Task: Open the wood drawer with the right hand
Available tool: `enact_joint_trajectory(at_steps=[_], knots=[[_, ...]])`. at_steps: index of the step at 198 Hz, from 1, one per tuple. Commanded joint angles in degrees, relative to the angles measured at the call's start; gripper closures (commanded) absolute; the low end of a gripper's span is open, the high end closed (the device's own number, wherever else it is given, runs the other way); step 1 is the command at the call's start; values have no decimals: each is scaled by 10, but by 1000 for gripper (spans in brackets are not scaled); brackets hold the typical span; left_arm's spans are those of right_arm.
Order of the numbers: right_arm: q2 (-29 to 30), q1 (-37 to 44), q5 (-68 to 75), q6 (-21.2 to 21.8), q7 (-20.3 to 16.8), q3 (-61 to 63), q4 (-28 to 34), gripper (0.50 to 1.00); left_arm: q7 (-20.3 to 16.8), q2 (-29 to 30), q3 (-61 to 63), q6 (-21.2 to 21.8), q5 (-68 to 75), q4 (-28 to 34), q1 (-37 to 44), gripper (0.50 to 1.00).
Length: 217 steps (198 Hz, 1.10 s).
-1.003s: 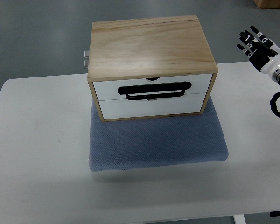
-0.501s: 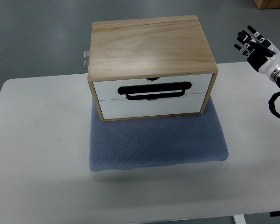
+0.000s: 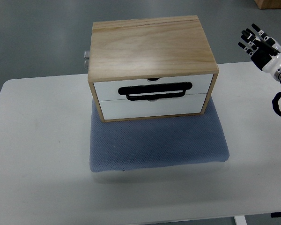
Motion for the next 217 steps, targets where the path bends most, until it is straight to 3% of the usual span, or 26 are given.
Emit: enact_joint_trajectory(at_steps=[1, 106, 156, 217], knots=[[-2, 0, 0, 0, 0, 0, 0, 554, 0, 0, 0, 0, 0, 0, 0, 500], [-2, 0, -1, -1, 2, 0, -1, 554, 0, 0, 0, 0, 0, 0, 0, 500], [-4, 2, -1, 41, 0, -1, 0, 554, 0, 0, 0, 0, 0, 0, 0, 500], [-26, 28, -2, 47, -1, -3, 16, 556, 0, 0, 0, 0, 0, 0, 1, 500]])
